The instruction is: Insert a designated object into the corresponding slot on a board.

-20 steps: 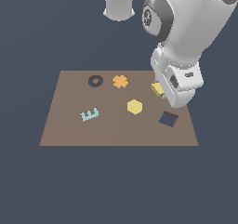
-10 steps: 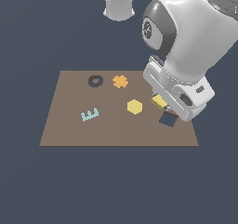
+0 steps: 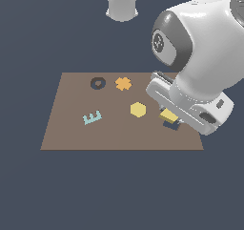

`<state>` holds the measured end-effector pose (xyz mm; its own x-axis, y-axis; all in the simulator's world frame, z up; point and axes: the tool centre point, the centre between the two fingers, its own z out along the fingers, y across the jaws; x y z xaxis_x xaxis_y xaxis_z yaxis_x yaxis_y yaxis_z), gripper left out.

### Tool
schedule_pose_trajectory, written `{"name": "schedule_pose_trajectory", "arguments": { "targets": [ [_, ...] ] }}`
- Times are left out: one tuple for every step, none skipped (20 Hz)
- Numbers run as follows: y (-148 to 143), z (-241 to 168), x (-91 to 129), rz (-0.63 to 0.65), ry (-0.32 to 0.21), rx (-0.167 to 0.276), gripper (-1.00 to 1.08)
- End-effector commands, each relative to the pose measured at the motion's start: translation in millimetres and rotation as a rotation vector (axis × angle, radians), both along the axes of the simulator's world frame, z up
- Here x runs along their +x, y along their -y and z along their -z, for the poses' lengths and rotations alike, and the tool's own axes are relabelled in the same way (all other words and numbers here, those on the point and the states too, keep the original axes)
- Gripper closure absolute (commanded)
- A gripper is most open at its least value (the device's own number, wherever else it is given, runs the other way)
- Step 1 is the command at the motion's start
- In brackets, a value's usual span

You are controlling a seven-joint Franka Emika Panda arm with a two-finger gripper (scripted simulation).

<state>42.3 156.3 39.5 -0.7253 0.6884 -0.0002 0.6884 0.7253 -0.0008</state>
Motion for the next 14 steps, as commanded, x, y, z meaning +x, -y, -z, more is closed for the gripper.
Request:
{"name": "schedule_pose_trajectory", "arguments": {
  "targets": [
    [-3,-1,7,-0.047,0.0,0.0,1.08],
    [-4,-1,9,-0.062,0.0,0.0,1.08],
    [-5,-1,11,-0.076,0.0,0.0,1.08],
    [-6,-1,13,-0.089,0.0,0.0,1.08],
    [-7,-1,15,-0.1,0.0,0.0,1.08],
    [-8,-1,16,-0.11,0.0,0.0,1.08],
    [-9,-1,17,-0.118,0.0,0.0,1.08],
    [-9,-1,18,-0.125,0.0,0.0,1.08],
    [-10,-1,19,-0.131,0.0,0.0,1.08],
    [-11,-1,20,-0.136,0.0,0.0,1.08],
    [-11,-1,20,-0.139,0.0,0.0,1.08],
    [-11,-1,20,-0.141,0.0,0.0,1.08],
    [-11,-1,21,-0.142,0.0,0.0,1.08],
    [-11,-1,20,-0.138,0.0,0.0,1.08]
  ]
}}
